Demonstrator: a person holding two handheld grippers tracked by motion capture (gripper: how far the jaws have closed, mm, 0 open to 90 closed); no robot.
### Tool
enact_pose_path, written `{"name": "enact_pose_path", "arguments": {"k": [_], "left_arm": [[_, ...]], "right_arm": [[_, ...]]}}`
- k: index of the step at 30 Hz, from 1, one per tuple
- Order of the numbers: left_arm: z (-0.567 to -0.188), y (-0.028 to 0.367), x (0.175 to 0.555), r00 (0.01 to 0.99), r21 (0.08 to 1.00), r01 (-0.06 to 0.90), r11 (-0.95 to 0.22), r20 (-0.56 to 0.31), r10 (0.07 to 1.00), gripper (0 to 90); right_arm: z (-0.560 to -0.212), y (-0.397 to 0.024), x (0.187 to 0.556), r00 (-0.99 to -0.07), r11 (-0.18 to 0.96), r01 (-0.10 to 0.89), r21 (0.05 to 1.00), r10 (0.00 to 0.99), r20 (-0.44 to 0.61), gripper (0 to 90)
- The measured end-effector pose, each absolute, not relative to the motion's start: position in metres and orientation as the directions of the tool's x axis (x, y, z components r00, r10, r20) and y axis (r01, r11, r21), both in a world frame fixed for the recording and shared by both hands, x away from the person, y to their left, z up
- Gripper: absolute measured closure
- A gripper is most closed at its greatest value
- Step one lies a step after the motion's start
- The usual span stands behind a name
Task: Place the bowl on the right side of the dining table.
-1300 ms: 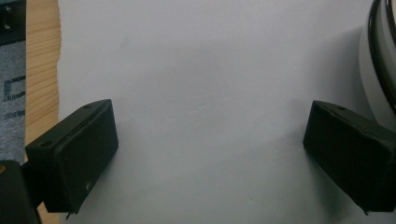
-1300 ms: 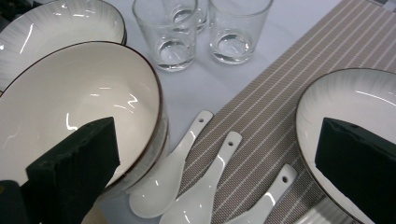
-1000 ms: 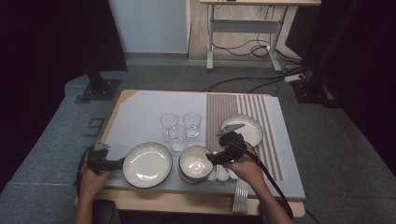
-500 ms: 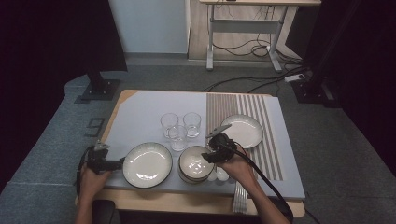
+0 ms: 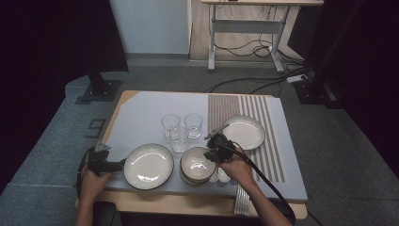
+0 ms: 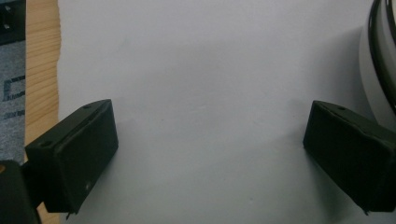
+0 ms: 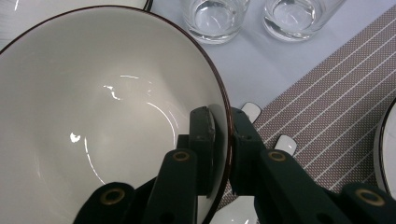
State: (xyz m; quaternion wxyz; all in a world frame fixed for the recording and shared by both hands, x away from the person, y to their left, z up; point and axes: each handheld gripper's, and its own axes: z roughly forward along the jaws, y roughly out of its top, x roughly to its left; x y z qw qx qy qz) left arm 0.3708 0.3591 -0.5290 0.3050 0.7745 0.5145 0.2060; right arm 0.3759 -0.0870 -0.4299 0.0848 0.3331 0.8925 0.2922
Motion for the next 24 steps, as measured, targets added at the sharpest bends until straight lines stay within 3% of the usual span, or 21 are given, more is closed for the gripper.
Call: {"name": "enact_pose_path", "arguments": {"k": [24], "left_arm": [[-0.529, 0.359, 0.371, 0.387, 0.684, 0.671, -0.285, 0.005, 0.922, 2.9]], "right_arm": [[-0.416, -0.089, 0.384, -0.764, 0.601, 0.562, 0.568, 0.64, 0.079, 81.7]]}}
